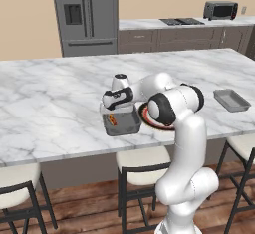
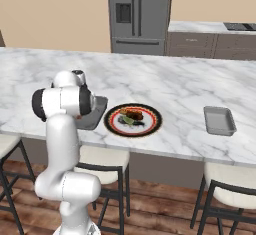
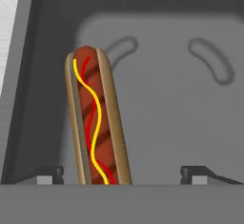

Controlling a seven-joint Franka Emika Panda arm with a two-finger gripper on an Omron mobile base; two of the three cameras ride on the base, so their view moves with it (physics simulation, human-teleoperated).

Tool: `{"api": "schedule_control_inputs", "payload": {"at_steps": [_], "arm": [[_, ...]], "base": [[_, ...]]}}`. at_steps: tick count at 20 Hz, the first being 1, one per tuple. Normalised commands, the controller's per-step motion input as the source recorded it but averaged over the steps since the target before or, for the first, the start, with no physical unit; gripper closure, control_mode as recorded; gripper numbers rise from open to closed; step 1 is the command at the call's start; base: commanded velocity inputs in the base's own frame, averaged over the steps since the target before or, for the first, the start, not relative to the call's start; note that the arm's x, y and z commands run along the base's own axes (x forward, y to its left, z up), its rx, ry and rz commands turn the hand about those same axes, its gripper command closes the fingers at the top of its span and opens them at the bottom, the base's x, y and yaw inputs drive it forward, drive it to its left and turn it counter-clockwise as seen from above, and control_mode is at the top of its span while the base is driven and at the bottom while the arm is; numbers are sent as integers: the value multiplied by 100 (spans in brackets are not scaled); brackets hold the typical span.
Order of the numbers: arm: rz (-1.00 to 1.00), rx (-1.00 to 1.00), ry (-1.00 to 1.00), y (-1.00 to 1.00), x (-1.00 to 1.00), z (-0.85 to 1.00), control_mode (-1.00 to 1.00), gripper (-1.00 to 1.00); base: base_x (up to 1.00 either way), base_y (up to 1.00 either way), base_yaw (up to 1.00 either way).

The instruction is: Place one cooked food and one vegetable from the large plate to each tupperware container.

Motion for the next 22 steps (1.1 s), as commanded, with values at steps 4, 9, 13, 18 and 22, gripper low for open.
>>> {"api": "schedule_control_inputs", "payload": {"at_steps": [4, 9, 13, 18, 22], "arm": [[0, 0, 0, -67, -67, 37, -100, -100], [0, 0, 3, -72, -66, 42, -100, -100], [0, 0, 4, -73, -4, 31, -100, -100], [0, 0, 6, -72, 0, 8, -100, -100], [1, -1, 10, -42, 8, 0, -100, -100]], "base": [[0, 0, 0], [0, 0, 0], [0, 0, 0], [0, 0, 0], [0, 0, 0]]}}
